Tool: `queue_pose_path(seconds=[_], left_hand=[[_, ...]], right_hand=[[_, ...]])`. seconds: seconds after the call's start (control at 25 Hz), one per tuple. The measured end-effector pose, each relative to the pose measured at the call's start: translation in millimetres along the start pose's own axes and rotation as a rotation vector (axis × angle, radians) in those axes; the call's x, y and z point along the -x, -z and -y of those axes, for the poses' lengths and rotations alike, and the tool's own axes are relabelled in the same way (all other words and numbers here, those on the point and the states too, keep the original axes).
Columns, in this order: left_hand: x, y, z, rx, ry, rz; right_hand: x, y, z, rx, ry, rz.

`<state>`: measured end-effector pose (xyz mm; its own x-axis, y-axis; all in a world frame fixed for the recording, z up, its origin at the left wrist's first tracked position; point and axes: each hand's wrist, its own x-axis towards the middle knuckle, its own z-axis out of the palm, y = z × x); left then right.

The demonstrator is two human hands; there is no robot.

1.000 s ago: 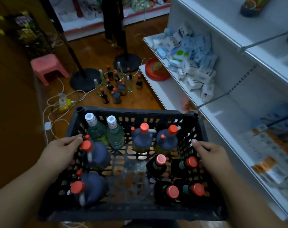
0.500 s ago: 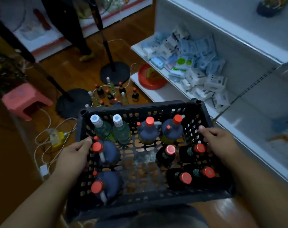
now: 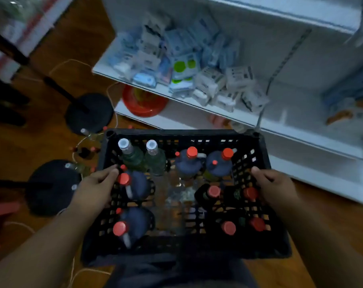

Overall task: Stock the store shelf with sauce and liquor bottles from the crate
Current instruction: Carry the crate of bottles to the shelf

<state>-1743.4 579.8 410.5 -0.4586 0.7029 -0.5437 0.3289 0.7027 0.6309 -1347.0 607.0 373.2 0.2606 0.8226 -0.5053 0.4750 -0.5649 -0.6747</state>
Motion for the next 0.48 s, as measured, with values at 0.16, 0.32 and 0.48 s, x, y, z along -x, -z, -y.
queue_pose_path(seconds=[0.16,0.32,0.48], left_hand=[[-87,-44,-1,-0.088,-0.068,0.124],[-186,-101,24,-0.105,-0.078,0.235],[-277,-160,59,-0.133,-0.114,0.323]], right_hand=[[-35,-36,-30,-0.028,-0.075,-0.098],[-80,-96,-77,-0.135,-0.164,-0.225],[-141,-155,-132,-0.224,-0.308,-0.302]])
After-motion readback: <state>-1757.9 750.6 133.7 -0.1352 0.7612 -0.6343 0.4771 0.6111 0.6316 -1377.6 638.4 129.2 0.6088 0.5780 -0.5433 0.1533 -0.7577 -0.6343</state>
